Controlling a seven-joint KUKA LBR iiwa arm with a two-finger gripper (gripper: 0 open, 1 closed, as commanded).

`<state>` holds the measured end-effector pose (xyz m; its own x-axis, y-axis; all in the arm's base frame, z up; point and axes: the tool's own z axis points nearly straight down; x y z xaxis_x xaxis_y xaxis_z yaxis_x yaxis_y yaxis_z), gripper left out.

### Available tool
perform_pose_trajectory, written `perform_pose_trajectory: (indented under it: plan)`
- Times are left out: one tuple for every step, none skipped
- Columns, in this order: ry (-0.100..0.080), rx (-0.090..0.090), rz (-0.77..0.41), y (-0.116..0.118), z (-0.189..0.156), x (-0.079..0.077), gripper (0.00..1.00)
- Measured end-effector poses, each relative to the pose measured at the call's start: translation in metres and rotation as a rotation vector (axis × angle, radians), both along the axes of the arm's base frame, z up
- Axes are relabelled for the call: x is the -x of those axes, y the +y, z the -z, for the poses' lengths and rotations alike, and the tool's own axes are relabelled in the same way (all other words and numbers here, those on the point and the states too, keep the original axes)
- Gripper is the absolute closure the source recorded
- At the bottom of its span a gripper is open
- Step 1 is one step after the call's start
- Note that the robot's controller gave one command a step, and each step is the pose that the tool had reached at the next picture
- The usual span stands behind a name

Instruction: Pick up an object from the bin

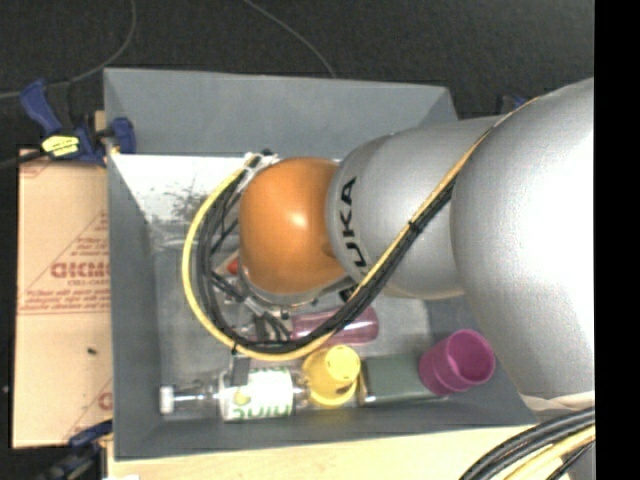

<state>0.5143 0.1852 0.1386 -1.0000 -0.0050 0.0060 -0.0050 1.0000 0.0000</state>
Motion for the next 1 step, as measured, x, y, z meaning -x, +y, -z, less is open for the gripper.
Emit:
perform_pose_trajectory:
  plan:
    - [-0.008, -0.002, 0.005, -0.0009, -0.0048, -0.0020, 0.00]
